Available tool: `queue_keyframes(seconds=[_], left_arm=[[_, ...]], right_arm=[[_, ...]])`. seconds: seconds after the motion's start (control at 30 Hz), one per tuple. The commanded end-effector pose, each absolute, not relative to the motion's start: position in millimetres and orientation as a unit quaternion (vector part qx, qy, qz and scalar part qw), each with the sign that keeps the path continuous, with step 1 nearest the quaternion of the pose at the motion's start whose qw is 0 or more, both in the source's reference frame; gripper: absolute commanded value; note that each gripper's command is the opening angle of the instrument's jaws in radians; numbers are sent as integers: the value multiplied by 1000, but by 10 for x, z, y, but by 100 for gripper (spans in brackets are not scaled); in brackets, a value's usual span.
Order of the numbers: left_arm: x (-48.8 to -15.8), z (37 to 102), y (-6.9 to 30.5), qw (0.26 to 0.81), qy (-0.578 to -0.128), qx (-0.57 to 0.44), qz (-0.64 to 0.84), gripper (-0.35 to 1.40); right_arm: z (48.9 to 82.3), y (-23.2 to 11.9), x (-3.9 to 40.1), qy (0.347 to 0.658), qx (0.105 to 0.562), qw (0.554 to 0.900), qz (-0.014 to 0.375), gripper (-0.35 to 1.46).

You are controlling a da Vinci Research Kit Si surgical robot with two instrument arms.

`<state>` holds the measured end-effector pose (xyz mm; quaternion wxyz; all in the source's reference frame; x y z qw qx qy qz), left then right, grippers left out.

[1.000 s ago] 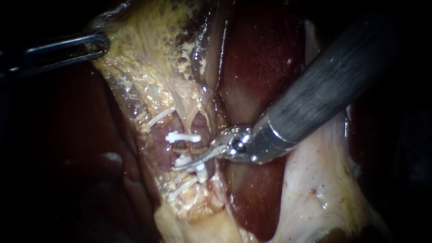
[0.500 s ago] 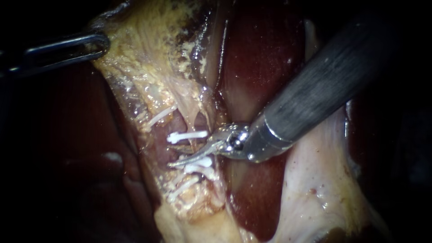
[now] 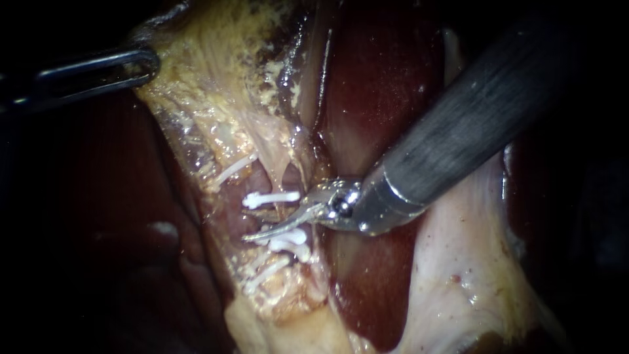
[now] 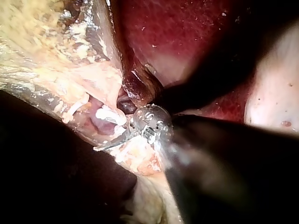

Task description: Go to the cutting position right tube

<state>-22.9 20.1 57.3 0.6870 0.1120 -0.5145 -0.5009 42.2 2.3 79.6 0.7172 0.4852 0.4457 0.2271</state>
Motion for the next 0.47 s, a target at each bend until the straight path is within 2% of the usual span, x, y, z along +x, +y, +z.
queue_keyframes(seconds=[0.03, 0.47], left_arm=[[-229, 573, 201, 687, -514, 112, -501, -35], [-229, 573, 201, 687, -514, 112, -501, -35]], right_arm=[[796, 23, 422, 446, 485, 717, 227, 90], [796, 23, 422, 448, 485, 716, 227, 88]])
